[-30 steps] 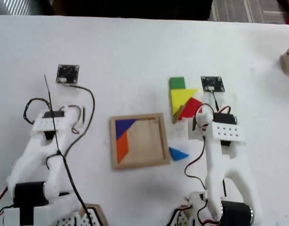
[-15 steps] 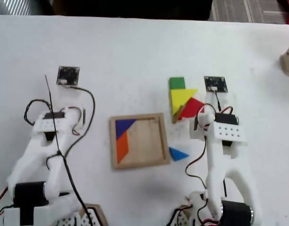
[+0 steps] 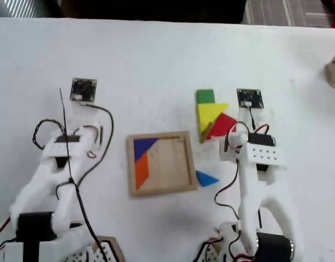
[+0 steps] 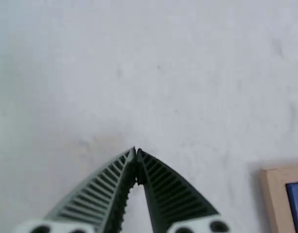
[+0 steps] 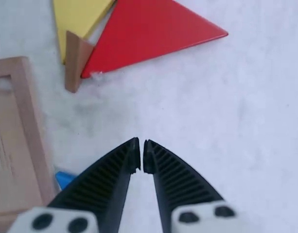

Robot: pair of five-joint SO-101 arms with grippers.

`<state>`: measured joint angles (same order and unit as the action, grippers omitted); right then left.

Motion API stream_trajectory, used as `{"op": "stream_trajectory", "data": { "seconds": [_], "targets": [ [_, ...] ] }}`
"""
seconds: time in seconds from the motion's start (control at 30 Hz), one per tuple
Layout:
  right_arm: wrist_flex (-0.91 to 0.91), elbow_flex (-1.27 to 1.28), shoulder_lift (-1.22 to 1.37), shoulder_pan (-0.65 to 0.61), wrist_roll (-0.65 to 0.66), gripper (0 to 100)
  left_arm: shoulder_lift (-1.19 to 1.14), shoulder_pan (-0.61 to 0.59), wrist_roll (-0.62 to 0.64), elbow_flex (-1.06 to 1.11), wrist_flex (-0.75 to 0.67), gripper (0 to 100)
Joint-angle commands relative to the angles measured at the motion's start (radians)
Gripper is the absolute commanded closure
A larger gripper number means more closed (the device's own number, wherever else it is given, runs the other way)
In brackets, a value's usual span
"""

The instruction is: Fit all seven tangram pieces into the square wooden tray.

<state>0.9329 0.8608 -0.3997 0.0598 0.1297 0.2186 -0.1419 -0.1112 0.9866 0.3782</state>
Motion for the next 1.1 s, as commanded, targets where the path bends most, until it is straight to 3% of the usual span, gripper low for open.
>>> {"op": "stream_trajectory", "data": {
  "seconds": [0.0,1.07],
  "targets": [
    [-0.013,-0.005,-0.03,-0.025,-0.011,97.7,0.045,0.004,-0.012,-0.006,-0.026,98],
    [-0.019,0.028,-0.031,0.019,-0.002,97.7,0.045,-0.019,-0.008,-0.011,-0.028,97]
  ]
}}
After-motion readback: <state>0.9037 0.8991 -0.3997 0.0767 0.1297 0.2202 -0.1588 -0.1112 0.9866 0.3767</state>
